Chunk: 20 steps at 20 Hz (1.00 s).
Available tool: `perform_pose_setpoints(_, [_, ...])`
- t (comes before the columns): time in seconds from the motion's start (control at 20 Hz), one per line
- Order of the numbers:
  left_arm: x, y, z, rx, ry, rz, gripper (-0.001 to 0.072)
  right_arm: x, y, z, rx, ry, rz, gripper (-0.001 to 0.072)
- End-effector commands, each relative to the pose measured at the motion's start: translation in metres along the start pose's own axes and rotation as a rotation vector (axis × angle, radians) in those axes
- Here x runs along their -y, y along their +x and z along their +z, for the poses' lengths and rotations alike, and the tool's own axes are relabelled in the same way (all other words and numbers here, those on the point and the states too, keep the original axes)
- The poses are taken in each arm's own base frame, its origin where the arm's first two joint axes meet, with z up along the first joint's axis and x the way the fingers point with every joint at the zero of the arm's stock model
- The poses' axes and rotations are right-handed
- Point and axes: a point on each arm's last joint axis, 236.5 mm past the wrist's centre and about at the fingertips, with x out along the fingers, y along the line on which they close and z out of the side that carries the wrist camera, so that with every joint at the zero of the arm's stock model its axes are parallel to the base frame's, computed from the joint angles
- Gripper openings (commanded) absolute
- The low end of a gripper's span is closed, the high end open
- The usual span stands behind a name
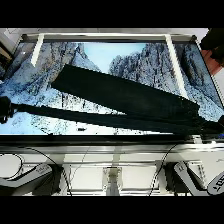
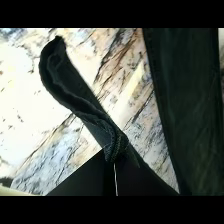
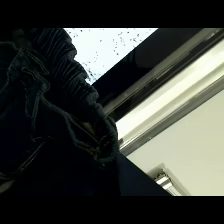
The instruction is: Fold the clothes and pants, and hang the long-sleeved shirts on hangers.
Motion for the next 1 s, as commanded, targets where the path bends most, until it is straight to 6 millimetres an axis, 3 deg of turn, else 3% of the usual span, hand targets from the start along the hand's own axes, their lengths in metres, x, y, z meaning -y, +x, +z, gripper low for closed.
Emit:
perform_pose_setpoints(0.0, [0.039,0.011,0.037,0.052,0.042,0.003,0.002,0.008,0.014,-0.01,-0.09,0.0,-0.015,0.002])
perform_pose_setpoints(0.2, [0.086,0.06,0.082,-0.029,0.035,0.019,0.002,-0.005,0.05,-0.013,-0.218,0.024,0.073,0.0019])
perform_pose_setpoints(0.4, [0.13,0.13,0.114,-0.064,0.005,-0.019,0.002,-0.026,0.071,0.024,-0.203,0.096,0.187,0.0019])
perform_pose_setpoints(0.6, [0.14,0.193,0.134,-0.055,-0.078,-0.04,0.0021,-0.031,0.089,0.067,-0.156,0.177,0.236,0.002])
perform_pose_setpoints(0.75, [0.136,0.226,0.149,0.014,-0.151,-0.072,0.002,-0.04,0.109,0.086,-0.153,0.192,0.251,0.002])
perform_pose_setpoints(0.95, [0.156,0.257,0.164,0.093,-0.173,-0.19,0.002,-0.082,0.142,0.115,-0.115,0.171,0.278,0.002])
